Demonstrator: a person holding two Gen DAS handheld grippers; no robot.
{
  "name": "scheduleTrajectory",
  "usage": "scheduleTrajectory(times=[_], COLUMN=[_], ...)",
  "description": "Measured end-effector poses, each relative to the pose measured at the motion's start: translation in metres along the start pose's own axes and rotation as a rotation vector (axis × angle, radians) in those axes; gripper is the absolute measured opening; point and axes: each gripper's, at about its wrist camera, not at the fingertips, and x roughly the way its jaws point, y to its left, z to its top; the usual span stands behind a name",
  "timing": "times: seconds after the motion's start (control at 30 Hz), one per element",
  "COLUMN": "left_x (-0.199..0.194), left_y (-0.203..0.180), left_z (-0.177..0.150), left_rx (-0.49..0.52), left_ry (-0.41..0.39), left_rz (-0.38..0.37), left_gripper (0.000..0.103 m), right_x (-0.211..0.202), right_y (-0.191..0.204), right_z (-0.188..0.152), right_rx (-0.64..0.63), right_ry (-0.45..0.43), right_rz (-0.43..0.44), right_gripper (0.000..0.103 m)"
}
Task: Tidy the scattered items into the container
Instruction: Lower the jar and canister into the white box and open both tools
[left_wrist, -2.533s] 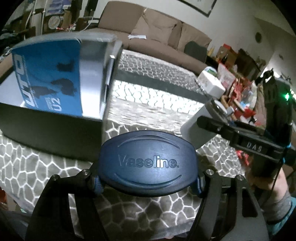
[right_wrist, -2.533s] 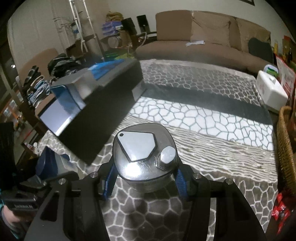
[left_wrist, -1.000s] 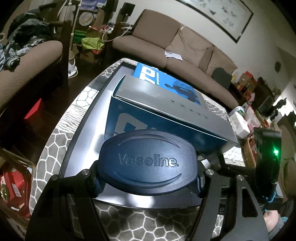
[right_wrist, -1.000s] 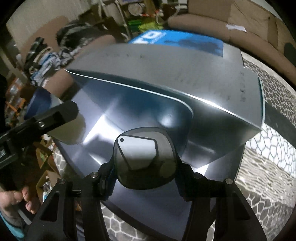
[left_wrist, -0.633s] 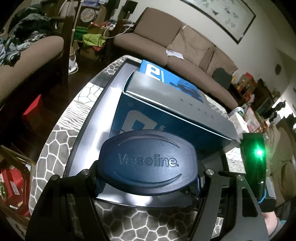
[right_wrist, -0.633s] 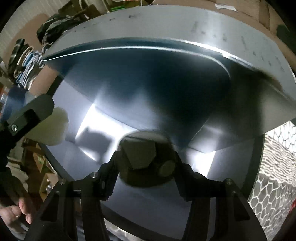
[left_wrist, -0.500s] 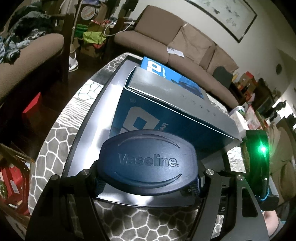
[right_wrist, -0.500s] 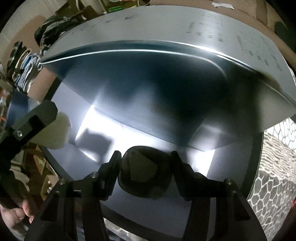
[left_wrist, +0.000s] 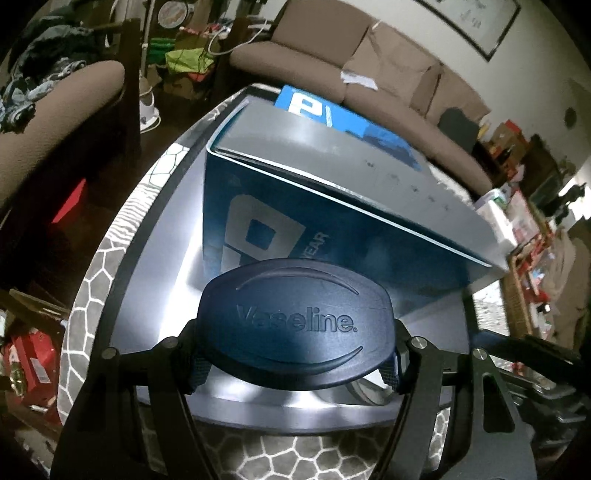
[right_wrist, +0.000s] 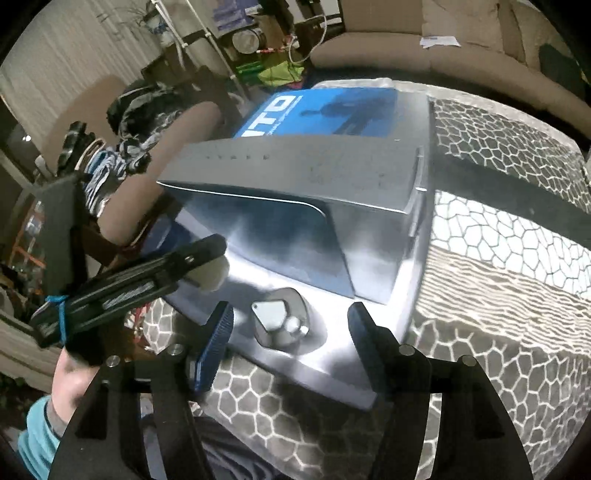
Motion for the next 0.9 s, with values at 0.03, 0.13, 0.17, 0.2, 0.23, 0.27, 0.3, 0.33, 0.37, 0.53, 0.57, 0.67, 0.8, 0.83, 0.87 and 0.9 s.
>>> scheduleTrajectory(times=[0.03,0.13,0.17,0.2,0.23,0.27,0.3,0.33,0.37,0.53,0.57,0.67,0.8,0.83,0.87,0.9], left_x=[0.003,0.008,0.009,0.012,0.014,0.017,0.019,0.021,0.023,0.033,0.034,0.04,0.048,0.051,0.054,0.056], left_y=[-0.002,-0.008,-0.009,-0.011,-0.014,-0.016,-0.018,-0.02,-0.022,-0.027,-0.028,-0.032,-0.038,-0.04,-0.041,-0.042], left_z=[0.0,-0.001,-0.001,-0.001,-0.002,-0.002,-0.002,-0.003,-0.004,-0.004,-0.004,-0.006,-0.009,-0.01,-0.011,-0.012], left_rx=[0.003,0.007,0.01,0.017,0.027,0.041,0.05,0.063,0.071,0.104,0.111,0.129,0.145,0.154,0.164,0.173], left_ry=[0.005,0.014,0.017,0.023,0.03,0.039,0.044,0.052,0.059,0.11,0.115,0.128,0.166,0.18,0.193,0.207], left_rz=[0.014,0.042,0.05,0.062,0.078,0.094,0.104,0.116,0.126,0.171,0.18,0.204,0.224,0.231,0.238,0.243], left_gripper=[0.069,0.069,0.069,0.069,0.069,0.069,0.069,0.069,0.069,0.069,0.069,0.069,0.069,0.069,0.069,0.069], right_x=[-0.002,-0.006,-0.003,-0.001,-0.001,-0.001,-0.002,-0.003,-0.004,-0.008,-0.009,-0.011,-0.013,-0.013,-0.014,-0.014], right_y=[-0.002,-0.008,-0.008,-0.007,-0.008,-0.009,-0.01,-0.011,-0.012,-0.011,-0.012,-0.018,-0.022,-0.023,-0.023,-0.024], right_z=[-0.002,-0.009,-0.009,-0.009,-0.009,-0.01,-0.011,-0.012,-0.012,-0.013,-0.014,-0.015,-0.016,-0.017,-0.017,-0.017], right_rx=[0.002,0.009,0.014,0.021,0.025,0.027,0.028,0.029,0.028,-0.008,-0.007,0.004,0.011,0.013,0.013,0.013], right_ry=[0.001,0.006,0.008,0.009,0.01,0.01,0.009,0.007,0.005,-0.013,-0.021,-0.032,-0.037,-0.039,-0.041,-0.043], right_rz=[0.005,0.012,0.015,0.019,0.021,0.023,0.03,0.039,0.045,0.063,0.084,0.114,0.126,0.131,0.133,0.134], right_gripper=[0.067,0.067,0.067,0.067,0.067,0.067,0.066,0.067,0.066,0.067,0.067,0.067,0.067,0.067,0.067,0.067])
